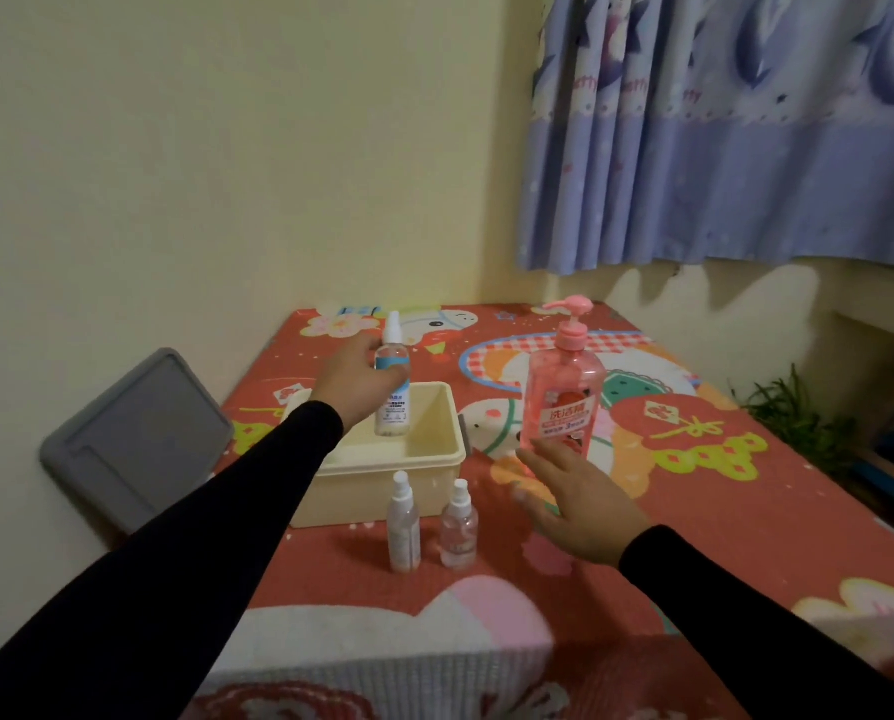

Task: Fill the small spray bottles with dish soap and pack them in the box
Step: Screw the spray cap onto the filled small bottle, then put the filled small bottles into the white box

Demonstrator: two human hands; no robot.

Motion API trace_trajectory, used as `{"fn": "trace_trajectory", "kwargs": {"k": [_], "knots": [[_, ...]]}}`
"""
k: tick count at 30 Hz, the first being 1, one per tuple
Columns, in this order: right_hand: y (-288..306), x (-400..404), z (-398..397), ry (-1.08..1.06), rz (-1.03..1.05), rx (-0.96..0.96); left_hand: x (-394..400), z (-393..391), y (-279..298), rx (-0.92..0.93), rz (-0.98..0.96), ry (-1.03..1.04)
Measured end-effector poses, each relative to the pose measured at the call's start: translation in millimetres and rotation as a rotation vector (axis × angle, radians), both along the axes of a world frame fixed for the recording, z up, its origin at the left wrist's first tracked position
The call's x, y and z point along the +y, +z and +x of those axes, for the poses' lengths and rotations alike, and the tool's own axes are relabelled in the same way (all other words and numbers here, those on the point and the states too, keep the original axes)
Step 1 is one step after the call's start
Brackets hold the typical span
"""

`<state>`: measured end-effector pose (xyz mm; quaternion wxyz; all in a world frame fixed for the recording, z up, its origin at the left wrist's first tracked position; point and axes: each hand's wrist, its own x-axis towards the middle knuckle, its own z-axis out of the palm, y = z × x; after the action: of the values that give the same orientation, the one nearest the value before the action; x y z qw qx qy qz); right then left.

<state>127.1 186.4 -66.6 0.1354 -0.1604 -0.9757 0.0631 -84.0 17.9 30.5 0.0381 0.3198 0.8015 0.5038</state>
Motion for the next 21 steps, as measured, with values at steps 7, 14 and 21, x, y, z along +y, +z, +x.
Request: {"fn": "trace_trajectory", "kwargs": {"k": [7, 14, 21], "knots": [[-31, 6, -2, 0.036, -0.034, -0.129, 15, -11, -10, -0.113, -0.045, -0.018], [-44, 3, -7, 0.069, -0.015, -0.227, 29, -25, -24, -0.238, -0.071, 0.016], [-56, 6, -13, 0.068, -0.034, -0.287, 37, -35, -34, -0.367, -0.097, 0.011]]}}
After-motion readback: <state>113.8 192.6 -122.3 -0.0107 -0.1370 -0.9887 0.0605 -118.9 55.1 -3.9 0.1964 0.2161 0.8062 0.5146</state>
